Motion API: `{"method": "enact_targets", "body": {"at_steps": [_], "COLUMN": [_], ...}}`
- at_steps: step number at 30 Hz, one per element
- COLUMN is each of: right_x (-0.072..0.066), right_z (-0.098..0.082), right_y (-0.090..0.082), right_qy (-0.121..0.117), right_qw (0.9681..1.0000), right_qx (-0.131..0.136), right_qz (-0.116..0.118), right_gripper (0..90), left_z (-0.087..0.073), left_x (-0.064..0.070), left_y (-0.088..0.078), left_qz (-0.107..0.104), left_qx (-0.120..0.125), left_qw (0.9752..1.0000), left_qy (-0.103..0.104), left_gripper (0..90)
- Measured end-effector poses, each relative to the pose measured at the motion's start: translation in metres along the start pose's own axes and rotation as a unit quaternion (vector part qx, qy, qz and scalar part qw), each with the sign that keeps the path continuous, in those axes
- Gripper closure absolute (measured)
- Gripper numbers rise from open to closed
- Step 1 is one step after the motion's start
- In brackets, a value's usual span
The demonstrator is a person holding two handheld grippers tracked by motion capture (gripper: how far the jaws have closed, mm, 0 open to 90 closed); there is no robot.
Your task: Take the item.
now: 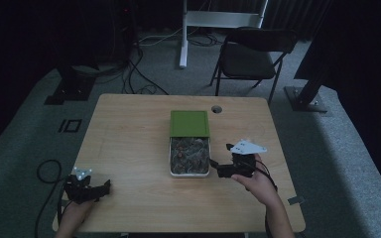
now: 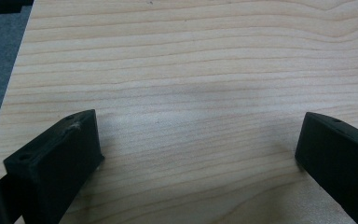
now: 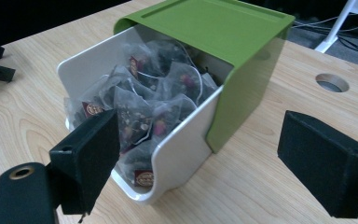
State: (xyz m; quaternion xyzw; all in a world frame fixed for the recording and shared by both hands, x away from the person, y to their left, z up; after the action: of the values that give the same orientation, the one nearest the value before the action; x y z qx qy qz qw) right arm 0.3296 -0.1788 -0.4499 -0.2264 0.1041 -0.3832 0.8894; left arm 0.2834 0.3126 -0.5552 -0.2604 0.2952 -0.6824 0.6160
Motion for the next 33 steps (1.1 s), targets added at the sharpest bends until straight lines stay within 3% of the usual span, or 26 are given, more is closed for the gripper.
{"method": "enact_targets", "body": {"at_steps": [33], "right_x": [-0.035], "right_z": [0.017], "right_y": [0.032], "right_qy": [-0.028], "right_qw": [0.9986], "right_qx": [0.004], "right_qz": [0.046], "right_gripper": [14.0], "left_z": [0.0], "left_x": [0.0], "left_y": [0.0], "left_qz": [0.0], "left_qx": [0.0], "left_qw": [1.0], "left_qy": [0.0], "left_gripper": [0.5]}}
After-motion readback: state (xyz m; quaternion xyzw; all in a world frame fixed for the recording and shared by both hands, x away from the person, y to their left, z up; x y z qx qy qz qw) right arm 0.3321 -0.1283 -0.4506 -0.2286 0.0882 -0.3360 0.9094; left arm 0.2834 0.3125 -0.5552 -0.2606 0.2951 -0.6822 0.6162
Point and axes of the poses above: each handheld gripper's, and its own axes: y roughly forward along the jaws, z roughly out of its top, x roughly to its right, the point moved 1 cm from there along y, roughly forward along the jaws
